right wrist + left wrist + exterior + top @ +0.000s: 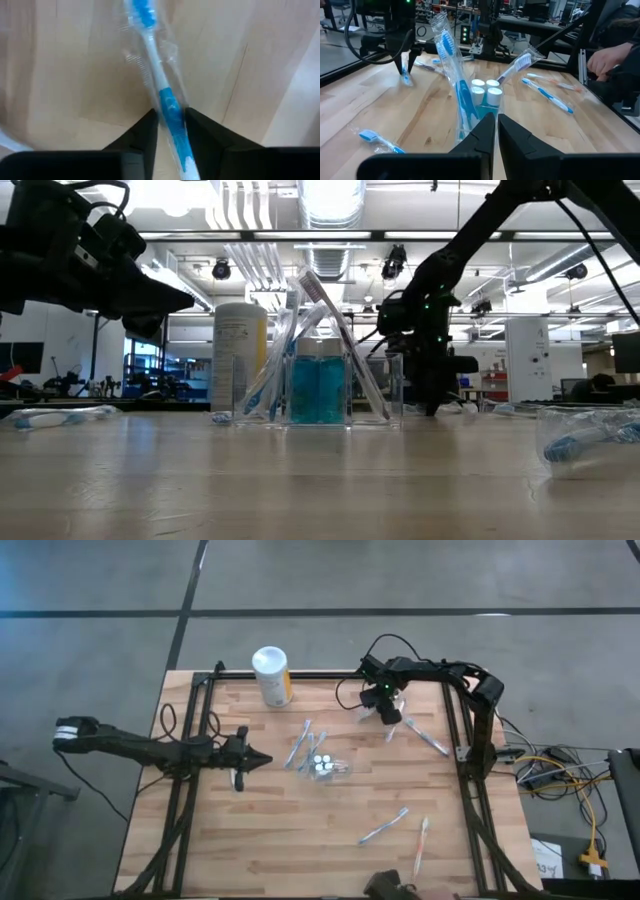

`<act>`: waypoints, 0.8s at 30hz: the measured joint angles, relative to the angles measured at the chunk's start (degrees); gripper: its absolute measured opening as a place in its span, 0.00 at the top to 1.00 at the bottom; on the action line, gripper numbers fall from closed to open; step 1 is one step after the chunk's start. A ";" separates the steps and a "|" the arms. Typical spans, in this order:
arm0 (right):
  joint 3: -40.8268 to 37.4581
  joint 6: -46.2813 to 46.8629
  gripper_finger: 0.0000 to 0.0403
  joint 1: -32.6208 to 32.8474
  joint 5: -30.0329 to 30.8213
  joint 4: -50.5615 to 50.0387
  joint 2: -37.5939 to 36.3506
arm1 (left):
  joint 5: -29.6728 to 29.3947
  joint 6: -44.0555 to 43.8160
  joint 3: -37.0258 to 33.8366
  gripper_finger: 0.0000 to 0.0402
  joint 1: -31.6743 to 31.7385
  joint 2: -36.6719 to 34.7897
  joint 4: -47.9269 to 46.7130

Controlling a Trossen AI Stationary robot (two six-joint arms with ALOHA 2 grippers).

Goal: Pick & Place toothbrushing station
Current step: Put the blue toothbrush into the transparent organizer

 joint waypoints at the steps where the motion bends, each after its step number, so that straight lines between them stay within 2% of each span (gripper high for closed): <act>1: 0.41 1.17 0.80 0.01 -0.48 -0.48 -0.08 | 0.00 -0.01 0.00 0.94 0.00 0.00 -0.02; 6: 1.20 5.20 0.95 -0.11 -3.05 0.88 -0.70 | -0.06 -0.58 0.00 0.94 0.00 0.01 -0.35; 14: 0.79 10.61 0.96 0.87 -7.97 1.63 -3.00 | -0.17 -2.75 0.00 0.94 0.02 0.12 -0.95; 24: 0.89 16.79 0.97 2.94 -12.86 2.94 -12.34 | -0.20 -3.21 -0.02 0.94 -0.02 0.14 -1.04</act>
